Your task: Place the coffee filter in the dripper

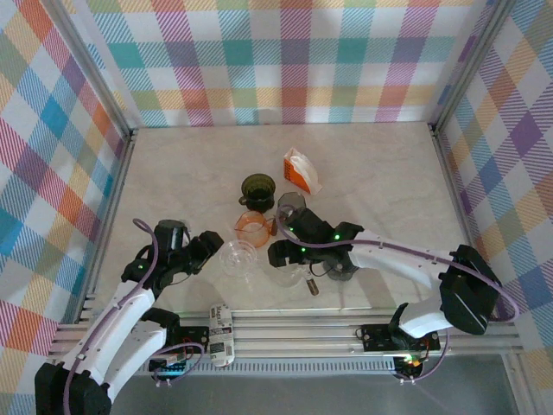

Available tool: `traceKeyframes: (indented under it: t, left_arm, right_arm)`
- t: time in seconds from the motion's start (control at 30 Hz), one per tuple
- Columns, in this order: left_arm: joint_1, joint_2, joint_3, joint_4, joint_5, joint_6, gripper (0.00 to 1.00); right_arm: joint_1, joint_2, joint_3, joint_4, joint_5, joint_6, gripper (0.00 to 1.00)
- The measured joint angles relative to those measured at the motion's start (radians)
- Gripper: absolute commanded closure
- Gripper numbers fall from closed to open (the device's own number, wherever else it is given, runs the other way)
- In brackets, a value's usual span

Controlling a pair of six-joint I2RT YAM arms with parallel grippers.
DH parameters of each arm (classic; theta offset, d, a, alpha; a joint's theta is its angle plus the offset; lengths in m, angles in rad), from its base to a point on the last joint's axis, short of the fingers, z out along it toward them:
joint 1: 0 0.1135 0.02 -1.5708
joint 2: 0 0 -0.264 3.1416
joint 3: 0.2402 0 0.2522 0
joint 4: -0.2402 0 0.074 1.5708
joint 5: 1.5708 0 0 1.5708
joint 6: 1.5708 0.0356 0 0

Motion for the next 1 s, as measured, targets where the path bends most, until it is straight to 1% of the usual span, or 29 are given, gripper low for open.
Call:
traceKeyframes:
  t: [0.17,0.3,0.43,0.6,0.87,1.0]
  left_arm:
    - [-0.038,0.016,-0.003,-0.005,-0.009,0.000,0.42]
    - [-0.090,0.047,-0.003,-0.010,-0.037,0.004,0.48]
    - [-0.134,0.098,0.011,-0.058,-0.085,0.027,0.56]
    - [-0.179,0.153,0.067,-0.119,-0.144,0.054,0.63]
    - [-0.213,0.185,0.076,-0.130,-0.176,0.064,0.73]
    - [-0.219,0.190,0.076,-0.132,-0.185,0.064,0.81]
  right_arm:
    - [0.000,0.003,0.005,0.003,0.029,-0.001,0.04]
    - [-0.001,-0.014,0.008,-0.019,0.097,-0.008,0.02]
    - [-0.015,-0.073,0.007,-0.060,0.152,-0.012,0.01]
    - [-0.046,-0.169,-0.029,-0.079,0.190,-0.013,0.01]
    - [-0.096,-0.239,-0.092,-0.131,0.229,-0.012,0.00]
    - [-0.119,-0.270,-0.108,-0.147,0.238,-0.011,0.00]
